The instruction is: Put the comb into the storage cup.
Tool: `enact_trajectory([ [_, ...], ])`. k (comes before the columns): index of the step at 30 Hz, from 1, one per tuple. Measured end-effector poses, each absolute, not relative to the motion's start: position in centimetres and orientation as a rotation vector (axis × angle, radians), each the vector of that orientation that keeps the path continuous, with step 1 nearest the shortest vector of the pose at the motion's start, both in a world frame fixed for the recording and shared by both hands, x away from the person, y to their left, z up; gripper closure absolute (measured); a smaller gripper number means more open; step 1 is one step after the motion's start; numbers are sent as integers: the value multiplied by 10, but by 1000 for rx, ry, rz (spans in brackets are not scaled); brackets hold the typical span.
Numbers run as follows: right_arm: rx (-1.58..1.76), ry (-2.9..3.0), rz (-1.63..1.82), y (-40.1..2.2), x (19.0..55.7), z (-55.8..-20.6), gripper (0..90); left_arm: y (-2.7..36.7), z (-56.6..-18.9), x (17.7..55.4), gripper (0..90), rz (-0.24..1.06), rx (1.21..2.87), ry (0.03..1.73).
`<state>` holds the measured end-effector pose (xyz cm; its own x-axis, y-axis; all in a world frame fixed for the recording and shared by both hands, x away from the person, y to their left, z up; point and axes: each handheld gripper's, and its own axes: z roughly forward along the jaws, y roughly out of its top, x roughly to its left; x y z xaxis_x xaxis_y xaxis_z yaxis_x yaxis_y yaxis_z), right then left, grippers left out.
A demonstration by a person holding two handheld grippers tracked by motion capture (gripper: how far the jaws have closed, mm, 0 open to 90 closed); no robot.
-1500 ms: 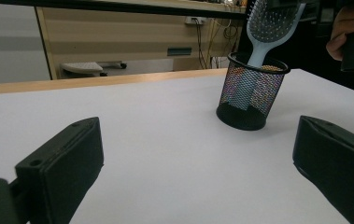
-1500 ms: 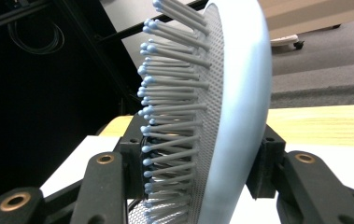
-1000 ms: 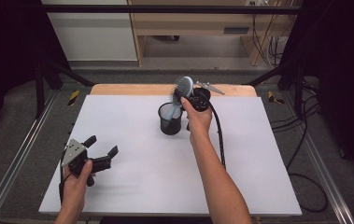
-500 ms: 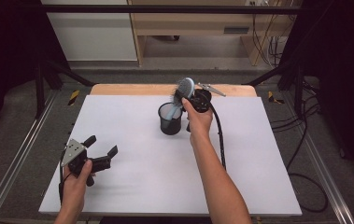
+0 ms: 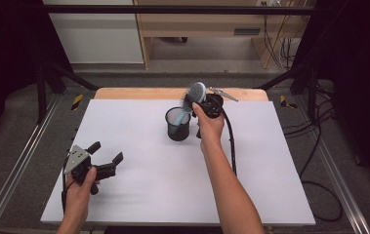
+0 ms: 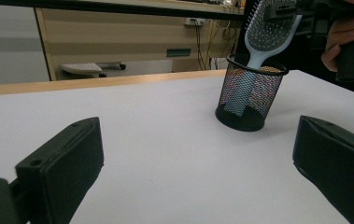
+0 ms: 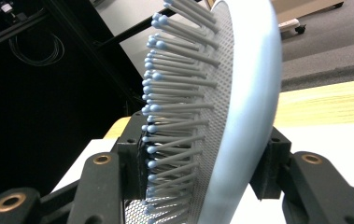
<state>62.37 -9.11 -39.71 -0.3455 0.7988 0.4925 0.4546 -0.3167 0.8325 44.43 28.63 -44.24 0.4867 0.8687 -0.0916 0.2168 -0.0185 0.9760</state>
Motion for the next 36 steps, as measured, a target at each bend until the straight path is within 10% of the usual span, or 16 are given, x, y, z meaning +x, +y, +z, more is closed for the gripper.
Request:
enact_trajectory([
  [36,1535,1676,1674,-92,624,-397,458,286,-443,444,21,678,1540,981],
])
